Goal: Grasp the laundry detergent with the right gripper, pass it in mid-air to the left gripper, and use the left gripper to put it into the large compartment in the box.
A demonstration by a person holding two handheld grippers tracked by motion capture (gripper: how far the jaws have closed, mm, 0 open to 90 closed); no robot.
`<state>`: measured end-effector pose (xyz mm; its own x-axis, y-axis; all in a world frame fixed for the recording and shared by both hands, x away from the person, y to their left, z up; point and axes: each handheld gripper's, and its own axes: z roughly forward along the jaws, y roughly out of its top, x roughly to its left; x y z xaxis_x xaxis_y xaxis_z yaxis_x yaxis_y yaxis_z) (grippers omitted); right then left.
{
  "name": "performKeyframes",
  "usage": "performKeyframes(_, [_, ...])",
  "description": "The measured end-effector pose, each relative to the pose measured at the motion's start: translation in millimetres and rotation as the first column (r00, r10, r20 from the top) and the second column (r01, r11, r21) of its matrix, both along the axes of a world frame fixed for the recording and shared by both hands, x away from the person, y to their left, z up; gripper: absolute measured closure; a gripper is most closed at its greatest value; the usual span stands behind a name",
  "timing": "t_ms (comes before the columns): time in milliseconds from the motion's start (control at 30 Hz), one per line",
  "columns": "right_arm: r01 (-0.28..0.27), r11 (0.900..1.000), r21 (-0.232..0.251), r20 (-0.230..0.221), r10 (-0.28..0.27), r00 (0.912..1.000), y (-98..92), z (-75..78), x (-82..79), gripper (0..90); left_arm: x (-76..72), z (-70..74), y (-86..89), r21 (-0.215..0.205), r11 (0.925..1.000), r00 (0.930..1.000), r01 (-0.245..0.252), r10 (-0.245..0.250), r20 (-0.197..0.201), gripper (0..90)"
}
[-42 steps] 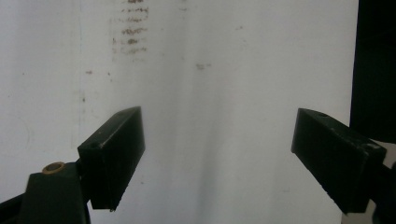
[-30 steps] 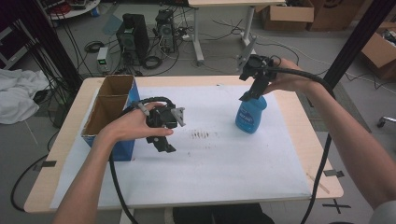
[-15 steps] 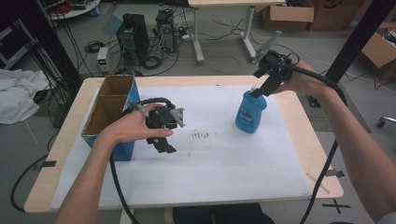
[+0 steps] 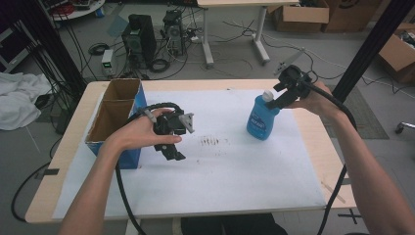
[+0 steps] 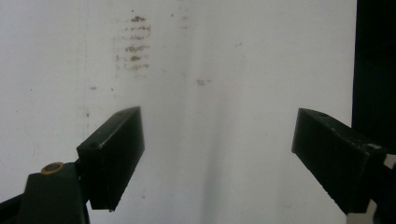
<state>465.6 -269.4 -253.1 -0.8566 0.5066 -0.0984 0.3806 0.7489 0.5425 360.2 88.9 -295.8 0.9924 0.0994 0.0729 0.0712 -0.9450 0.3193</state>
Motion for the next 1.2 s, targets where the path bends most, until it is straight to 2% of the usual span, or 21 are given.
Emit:
performKeyframes(100, [0.020, 1.000, 0.020, -0.007, -0.019, 0.9998, -3.5, -5.5, -0.4, 16.3, 0.4, -0.3, 0.2, 0.002, 1.0000, 1.0000, 0.003, -0.003, 0.001, 17.7])
performKeyframes(133, [0.029, 0.999, 0.041, -0.015, -0.028, 0.9995, -6.3, -12.2, -1.5, 16.4, 0.8, -0.9, 0.1, 0.002, 1.0000, 1.0000, 0.004, -0.004, 0.000, 17.6])
performKeyframes(167, [0.029, 0.999, 0.041, -0.015, -0.028, 0.9995, -6.3, -12.2, -1.5, 16.4, 0.8, -0.9, 0.1, 0.002, 1.0000, 1.0000, 0.004, -0.004, 0.000, 17.7])
performKeyframes(267, [0.055, 0.997, 0.054, -0.016, -0.054, 0.9984, -9.4, -24.8, -3.1, 16.2, 1.2, -1.6, -0.6, 0.002, 1.0000, 1.0000, 0.004, -0.004, -0.001, 17.7])
performKeyframes(400, [0.086, 0.992, 0.097, -0.028, -0.084, 0.9961, -13.2, -38.1, -4.6, 16.4, 1.1, -2.8, 0.0, -0.003, 1.0000, 1.0000, 0.003, -0.003, -0.005, 17.7])
performKeyframes(600, [0.130, 0.982, 0.136, -0.006, -0.131, 0.9914, -16.1, -51.9, -4.9, 16.4, 1.0, -5.7, 2.5, -0.009, 1.0000, 0.9999, -0.003, 0.003, -0.010, 17.7])
performKeyframes(667, [0.143, 0.979, 0.145, 0.007, -0.146, 0.9893, -16.9, -55.9, -5.0, 16.4, 1.0, -5.9, 3.1, -0.006, 1.0000, 1.0000, 0.001, -0.001, -0.007, 17.7])
performKeyframes(767, [0.160, 0.974, 0.159, -0.002, -0.162, 0.9868, -17.5, -63.8, -4.8, 16.4, 0.4, -5.9, 4.2, -0.010, 0.9999, 0.9999, -0.005, 0.005, -0.009, 17.7])
performKeyframes(933, [0.168, 0.972, 0.162, -0.008, -0.169, 0.9856, -16.3, -77.5, -3.9, 16.2, 0.7, -6.2, 5.6, -0.009, 0.9999, 0.9999, -0.008, 0.008, -0.010, 17.7])
performKeyframes(1200, [0.182, 0.967, 0.180, -0.003, -0.185, 0.9828, -14.5, -88.3, -2.8, 16.1, 1.3, -7.0, 6.2, -0.008, 0.9999, 0.9998, -0.012, 0.012, -0.013, 17.7])
